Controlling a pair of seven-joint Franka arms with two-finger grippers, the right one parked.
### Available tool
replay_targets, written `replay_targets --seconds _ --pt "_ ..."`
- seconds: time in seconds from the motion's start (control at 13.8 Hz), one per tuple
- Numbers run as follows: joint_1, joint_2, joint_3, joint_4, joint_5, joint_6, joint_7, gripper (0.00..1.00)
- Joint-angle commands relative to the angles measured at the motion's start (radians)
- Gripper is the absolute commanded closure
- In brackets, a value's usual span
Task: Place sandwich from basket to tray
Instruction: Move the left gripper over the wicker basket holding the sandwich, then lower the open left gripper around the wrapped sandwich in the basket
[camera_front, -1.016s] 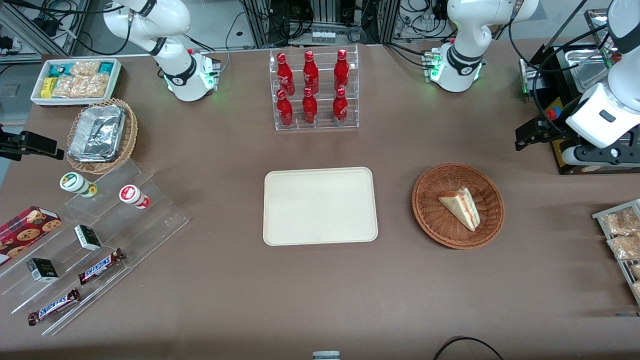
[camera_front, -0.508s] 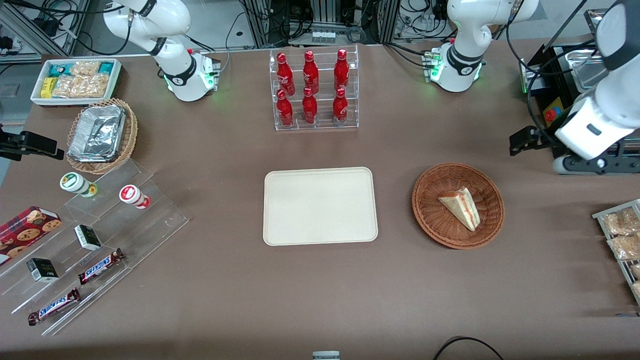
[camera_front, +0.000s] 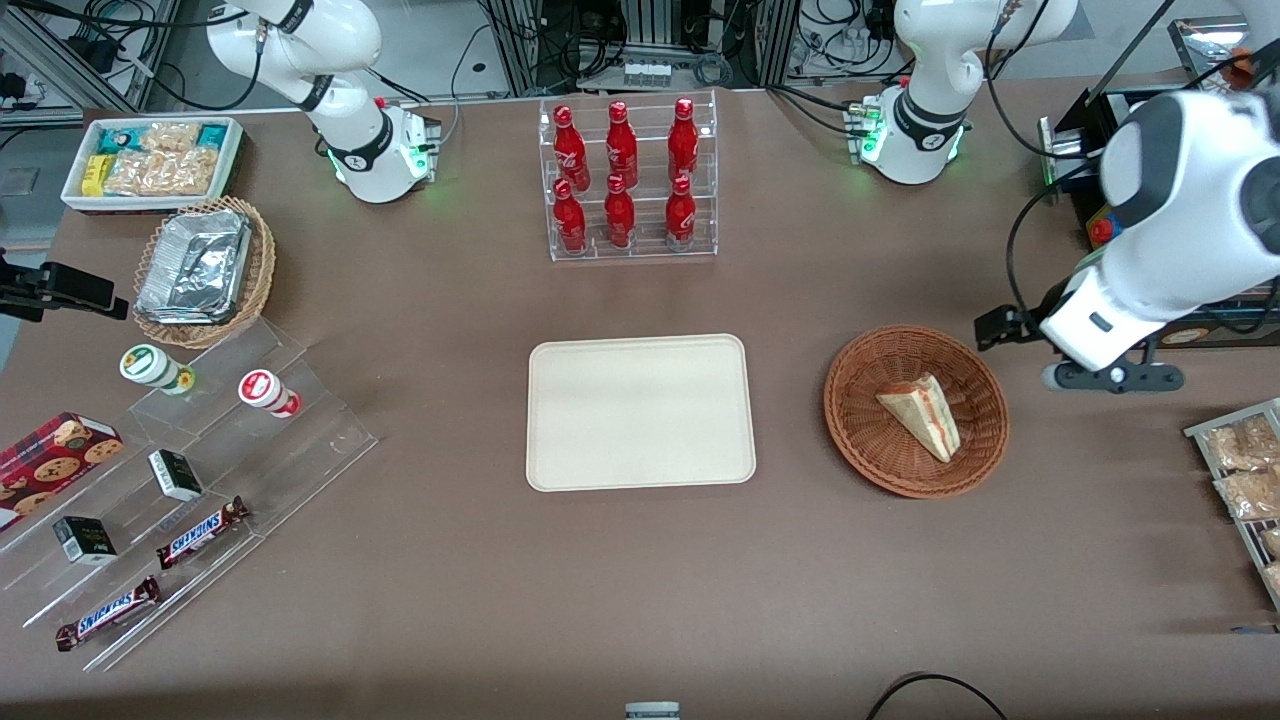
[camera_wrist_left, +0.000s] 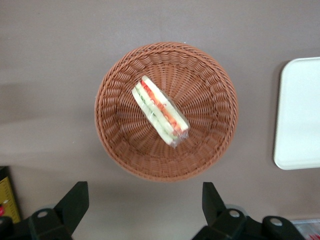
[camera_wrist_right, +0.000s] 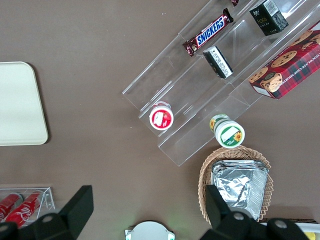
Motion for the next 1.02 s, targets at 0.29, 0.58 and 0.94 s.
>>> replay_targets --seconds 0.29,0.58,0.94 --pt "-0.016 -0.037 -0.01 -0.298 0.013 0.375 -0.127 0.0" --pt "-0.052 -0.015 -0.016 -0.313 0.016 0.436 -0.426 0.0" --pt "-0.066 0.009 -0.016 -0.385 0.016 0.582 -0.67 0.0"
